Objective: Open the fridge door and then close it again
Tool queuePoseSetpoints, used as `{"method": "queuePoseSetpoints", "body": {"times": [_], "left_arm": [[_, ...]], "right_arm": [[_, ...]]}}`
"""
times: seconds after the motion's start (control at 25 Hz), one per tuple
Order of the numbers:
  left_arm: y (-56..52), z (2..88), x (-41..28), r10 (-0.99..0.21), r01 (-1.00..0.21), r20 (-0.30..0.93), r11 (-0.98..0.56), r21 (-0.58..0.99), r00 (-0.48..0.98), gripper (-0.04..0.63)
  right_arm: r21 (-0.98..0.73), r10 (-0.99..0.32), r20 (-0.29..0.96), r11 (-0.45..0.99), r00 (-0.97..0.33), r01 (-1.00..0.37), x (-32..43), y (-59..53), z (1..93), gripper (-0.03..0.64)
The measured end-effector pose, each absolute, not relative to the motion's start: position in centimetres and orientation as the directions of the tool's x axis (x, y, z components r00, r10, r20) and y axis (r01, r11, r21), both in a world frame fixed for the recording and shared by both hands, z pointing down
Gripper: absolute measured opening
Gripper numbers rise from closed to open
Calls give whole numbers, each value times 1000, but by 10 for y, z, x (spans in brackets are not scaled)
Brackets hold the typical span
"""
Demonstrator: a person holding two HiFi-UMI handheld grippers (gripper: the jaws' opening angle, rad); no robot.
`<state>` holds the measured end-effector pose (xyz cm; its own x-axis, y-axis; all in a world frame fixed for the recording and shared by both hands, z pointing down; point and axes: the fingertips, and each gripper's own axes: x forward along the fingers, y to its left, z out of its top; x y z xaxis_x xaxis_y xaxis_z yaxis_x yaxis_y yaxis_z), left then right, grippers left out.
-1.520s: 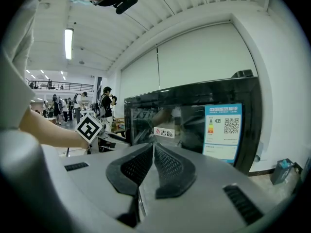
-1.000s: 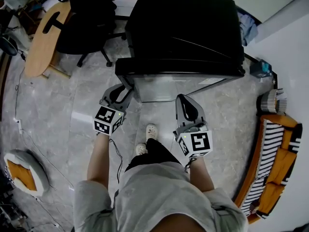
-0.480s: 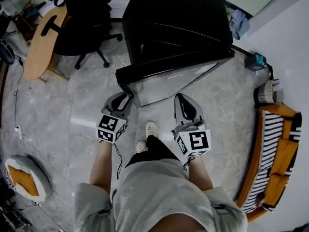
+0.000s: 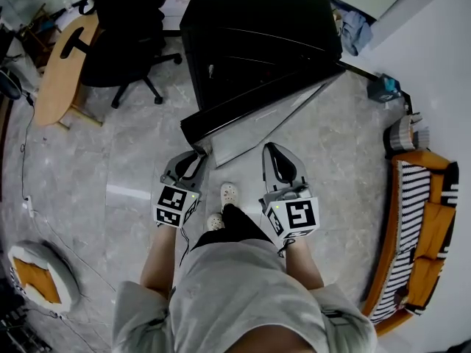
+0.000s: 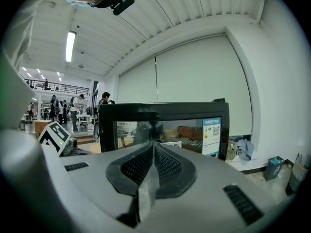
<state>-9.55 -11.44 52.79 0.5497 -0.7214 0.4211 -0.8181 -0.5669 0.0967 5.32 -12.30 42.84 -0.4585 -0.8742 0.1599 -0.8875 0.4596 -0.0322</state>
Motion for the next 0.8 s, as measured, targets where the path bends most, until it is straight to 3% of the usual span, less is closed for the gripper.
{"method": "queuePoseSetpoints", "body": {"times": [0.8], "left_arm": [[-120,531,-98,-735,-839,436,-537,92,518,75]], "right_arm": [[-35,-883,138,449,-449,-893,62,-113,423,25]]}}
